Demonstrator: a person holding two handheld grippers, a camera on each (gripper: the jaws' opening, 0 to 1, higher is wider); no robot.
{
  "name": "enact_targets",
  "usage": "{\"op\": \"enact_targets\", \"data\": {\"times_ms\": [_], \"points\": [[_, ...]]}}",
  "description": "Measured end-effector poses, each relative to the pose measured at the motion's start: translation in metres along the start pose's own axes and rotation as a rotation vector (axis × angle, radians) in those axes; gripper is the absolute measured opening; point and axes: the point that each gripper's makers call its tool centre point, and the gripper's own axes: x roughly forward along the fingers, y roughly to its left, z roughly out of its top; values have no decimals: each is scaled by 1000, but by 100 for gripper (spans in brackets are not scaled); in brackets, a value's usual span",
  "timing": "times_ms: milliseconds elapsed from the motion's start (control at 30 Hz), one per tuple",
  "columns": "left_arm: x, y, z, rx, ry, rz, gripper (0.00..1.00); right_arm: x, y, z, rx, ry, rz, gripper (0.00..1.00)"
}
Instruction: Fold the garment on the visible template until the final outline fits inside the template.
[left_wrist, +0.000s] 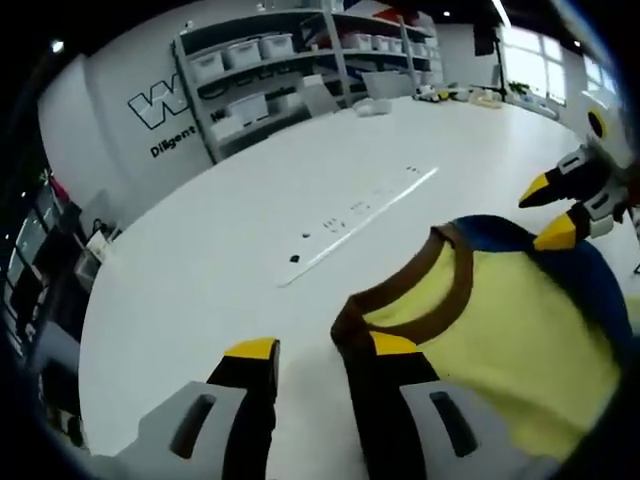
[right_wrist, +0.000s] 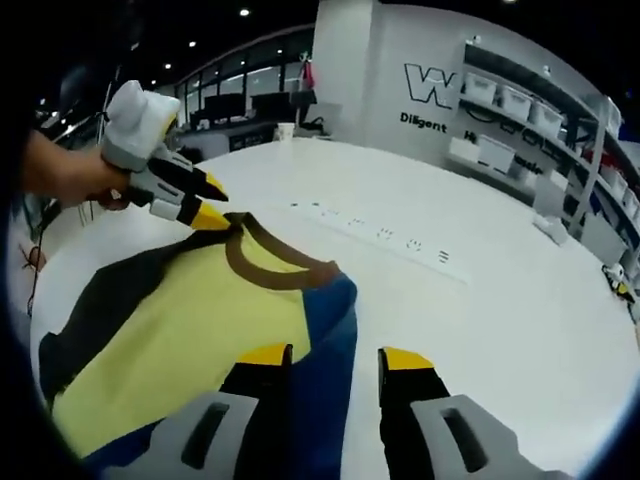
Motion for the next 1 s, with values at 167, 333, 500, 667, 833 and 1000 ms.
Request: {"op": "enact_targets", "data": {"times_ms": [167, 333, 500, 667, 833, 1000], "points": [[-24, -12, 4, 18, -46, -62, 37, -14, 13, 6, -1, -48, 23, 35], [-45, -9, 7, 15, -77, -79, 41, -21, 19, 8, -23, -60, 37, 40], [-62, -12, 4, 18, -94, -97, 49, -36, 27, 18, -22, -98, 54, 50], [-83, -22, 1, 28, -117, -123, 55, -48, 37, 26, -28, -126, 69, 55], [-96, -30, -1, 28, -120, -140, 62, -59, 45, 29, -45, -148, 79, 60], [-114, -35, 2, 21, -134, -133, 68, -71, 54, 32, -53, -167, 90, 67]]}}
